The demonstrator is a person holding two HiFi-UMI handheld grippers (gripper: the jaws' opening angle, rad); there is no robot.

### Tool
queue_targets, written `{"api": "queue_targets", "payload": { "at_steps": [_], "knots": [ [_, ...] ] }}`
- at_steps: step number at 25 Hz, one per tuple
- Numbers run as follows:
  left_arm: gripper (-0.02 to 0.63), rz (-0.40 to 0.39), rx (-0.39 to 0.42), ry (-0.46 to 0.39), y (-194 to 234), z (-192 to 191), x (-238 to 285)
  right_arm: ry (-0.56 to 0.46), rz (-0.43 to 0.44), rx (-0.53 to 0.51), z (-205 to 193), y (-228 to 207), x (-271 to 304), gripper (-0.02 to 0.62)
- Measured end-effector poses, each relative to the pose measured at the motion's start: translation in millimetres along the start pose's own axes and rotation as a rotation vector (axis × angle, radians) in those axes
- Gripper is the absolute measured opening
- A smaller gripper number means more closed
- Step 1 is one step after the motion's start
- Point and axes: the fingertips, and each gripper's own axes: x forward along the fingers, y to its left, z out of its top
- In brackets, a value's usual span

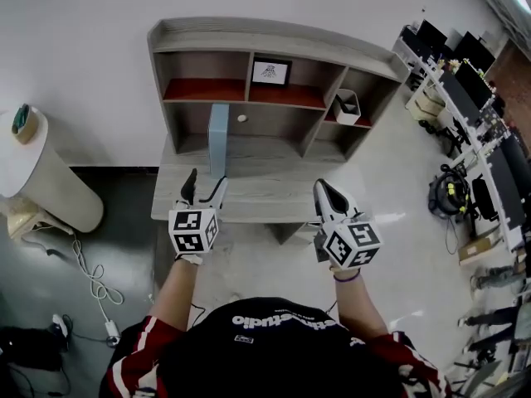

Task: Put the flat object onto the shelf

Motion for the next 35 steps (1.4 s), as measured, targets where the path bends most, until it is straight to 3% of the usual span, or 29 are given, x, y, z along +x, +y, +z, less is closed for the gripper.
{"api": "queue_targets", "payload": {
  "at_steps": [5, 13, 18, 29, 35],
  "knots": [
    [0.324, 0.024, 0.044, -0.029, -28, 28, -32, -0.031, -0.014, 0.009, 12, -12, -36, 0.002],
    [0.294, 0.094, 0.138, -0.050, -73, 35, -85, -0.045, -0.031, 0.014, 7, -38, -107, 0.002],
    [0.254, 0.104, 0.108, -0.083, -93, 46, -113, -0.064, -0.051, 0.031, 9, -53, -134, 0.002],
    [0.124, 0.139, 0.124, -0.128, -102, 68, -140, -0.097, -0.053, 0.025, 12, -44, -153, 0.002],
    [0.093, 0.140, 0.120, -0.129, -102, 69, -143, -0.102, -0.057, 0.024, 13, -42, -155, 0.002]
  ]
}}
